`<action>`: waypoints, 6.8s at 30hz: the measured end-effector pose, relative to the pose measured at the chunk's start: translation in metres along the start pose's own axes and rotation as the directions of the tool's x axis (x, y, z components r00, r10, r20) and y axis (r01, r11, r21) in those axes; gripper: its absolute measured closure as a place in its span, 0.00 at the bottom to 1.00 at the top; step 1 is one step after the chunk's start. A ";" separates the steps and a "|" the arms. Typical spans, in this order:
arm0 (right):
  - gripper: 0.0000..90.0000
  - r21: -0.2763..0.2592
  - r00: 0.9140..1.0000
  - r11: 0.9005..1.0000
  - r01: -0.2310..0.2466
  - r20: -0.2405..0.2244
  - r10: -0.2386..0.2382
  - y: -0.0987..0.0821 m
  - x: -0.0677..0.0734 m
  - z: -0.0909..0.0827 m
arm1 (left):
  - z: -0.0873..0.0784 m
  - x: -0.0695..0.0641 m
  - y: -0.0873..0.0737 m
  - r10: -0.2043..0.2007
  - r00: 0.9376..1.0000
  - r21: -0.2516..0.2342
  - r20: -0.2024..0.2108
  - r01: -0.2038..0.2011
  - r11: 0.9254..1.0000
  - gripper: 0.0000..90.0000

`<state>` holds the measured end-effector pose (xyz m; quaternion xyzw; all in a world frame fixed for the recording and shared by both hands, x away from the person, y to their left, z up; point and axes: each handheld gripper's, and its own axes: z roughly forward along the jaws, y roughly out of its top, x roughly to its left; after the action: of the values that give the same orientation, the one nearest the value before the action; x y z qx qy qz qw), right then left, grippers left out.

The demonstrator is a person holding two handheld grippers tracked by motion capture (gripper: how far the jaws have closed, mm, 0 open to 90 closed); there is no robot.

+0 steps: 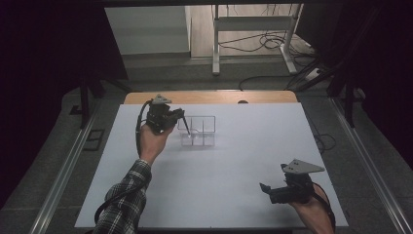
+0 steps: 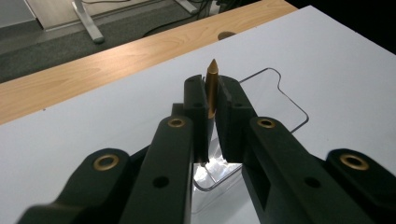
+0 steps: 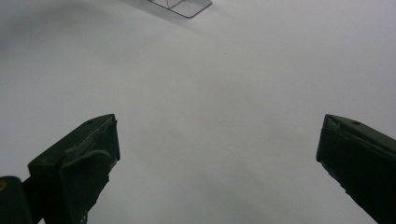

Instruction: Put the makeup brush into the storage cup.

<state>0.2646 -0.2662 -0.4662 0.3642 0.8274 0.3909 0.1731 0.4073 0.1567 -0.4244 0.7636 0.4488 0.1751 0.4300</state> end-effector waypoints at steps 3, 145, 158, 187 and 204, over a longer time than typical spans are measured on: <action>0.00 0.002 1.000 1.000 0.003 0.002 -0.003 0.000 0.000 0.000 | 0.003 0.000 -0.002 -0.006 1.000 0.006 0.002 0.006 1.000 0.93; 0.00 0.052 0.998 0.997 0.061 0.000 -0.061 -0.001 0.010 0.008 | -0.069 -0.032 -0.076 0.085 0.989 -0.052 0.124 -0.079 0.996 0.01; 0.00 0.033 0.998 0.998 0.062 0.008 -0.062 -0.001 0.010 0.006 | -0.075 -0.037 -0.083 0.081 0.989 -0.052 0.125 -0.075 0.996 0.01; 0.00 0.028 0.997 0.997 0.069 0.014 -0.069 0.000 0.012 0.004 | -0.099 -0.044 -0.108 0.068 0.992 -0.065 0.109 -0.061 0.996 0.01; 0.00 0.029 0.998 0.997 0.067 0.016 -0.067 -0.001 0.013 0.004 | -0.112 -0.048 -0.126 0.058 0.994 -0.066 0.097 -0.052 0.996 0.01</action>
<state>0.2584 -0.2549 -0.4695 0.3419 0.8432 0.3699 0.1878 0.2411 0.2005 -0.4576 0.7693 0.3998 0.1632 0.4709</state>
